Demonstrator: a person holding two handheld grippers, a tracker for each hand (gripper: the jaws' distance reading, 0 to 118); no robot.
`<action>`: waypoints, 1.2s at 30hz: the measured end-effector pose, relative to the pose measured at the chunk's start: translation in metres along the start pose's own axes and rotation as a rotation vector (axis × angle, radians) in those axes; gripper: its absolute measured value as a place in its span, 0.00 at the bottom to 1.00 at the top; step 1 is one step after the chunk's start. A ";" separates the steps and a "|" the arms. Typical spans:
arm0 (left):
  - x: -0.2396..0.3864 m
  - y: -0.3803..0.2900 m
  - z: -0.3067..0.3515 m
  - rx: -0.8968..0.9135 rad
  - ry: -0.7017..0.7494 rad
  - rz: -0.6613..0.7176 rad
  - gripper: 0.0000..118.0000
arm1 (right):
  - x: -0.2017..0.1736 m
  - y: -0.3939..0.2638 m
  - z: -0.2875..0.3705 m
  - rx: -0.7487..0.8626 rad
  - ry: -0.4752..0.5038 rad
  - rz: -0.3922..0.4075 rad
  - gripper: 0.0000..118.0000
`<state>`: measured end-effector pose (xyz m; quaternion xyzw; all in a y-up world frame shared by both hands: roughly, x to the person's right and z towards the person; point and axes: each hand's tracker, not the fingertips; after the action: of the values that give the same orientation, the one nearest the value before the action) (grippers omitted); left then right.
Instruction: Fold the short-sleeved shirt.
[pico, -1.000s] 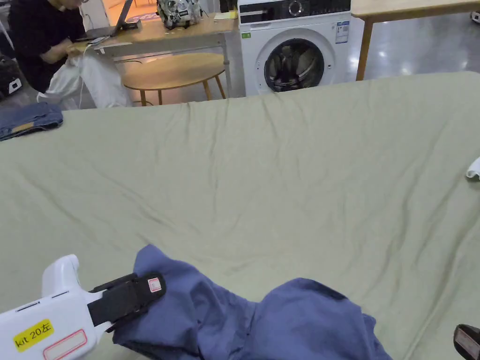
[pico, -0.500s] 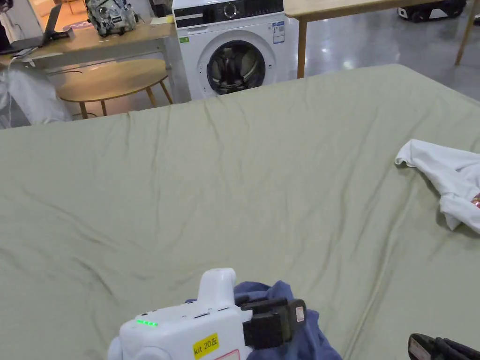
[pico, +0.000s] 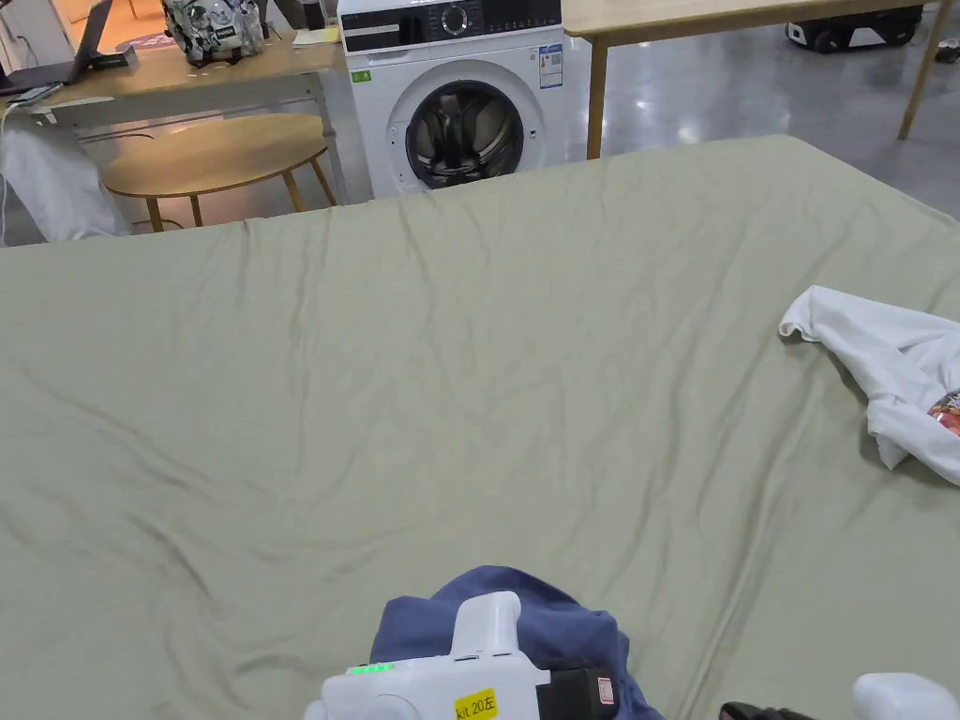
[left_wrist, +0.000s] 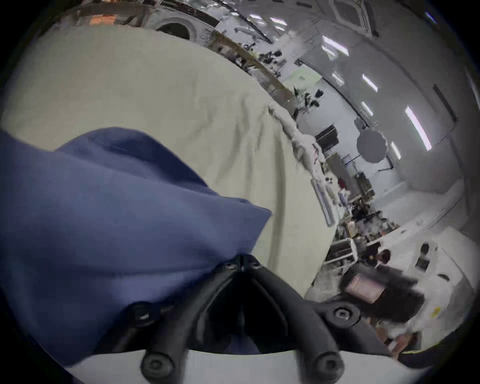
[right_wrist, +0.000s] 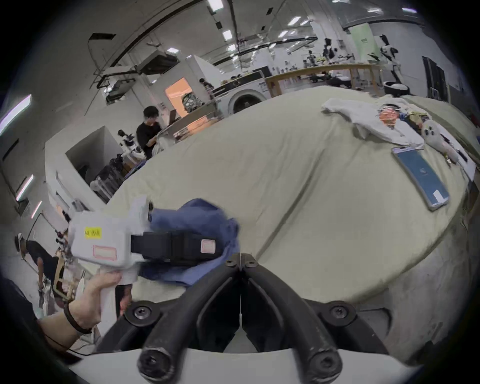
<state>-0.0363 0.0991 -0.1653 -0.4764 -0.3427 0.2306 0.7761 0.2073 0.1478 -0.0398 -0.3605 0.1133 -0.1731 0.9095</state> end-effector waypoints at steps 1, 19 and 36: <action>0.003 0.002 0.011 0.013 -0.037 -0.027 0.04 | -0.006 0.000 -0.007 -0.010 0.005 0.014 0.00; -0.107 -0.009 0.136 0.228 -0.046 0.172 0.61 | -0.031 0.026 -0.128 -0.309 -0.074 0.199 0.00; -0.163 -0.021 0.302 0.419 0.091 0.271 0.23 | -0.041 0.039 -0.082 -0.187 0.066 0.108 0.00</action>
<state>-0.3696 0.1539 -0.1040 -0.3567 -0.1850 0.3771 0.8345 0.1520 0.1395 -0.1221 -0.4311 0.1783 -0.1243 0.8757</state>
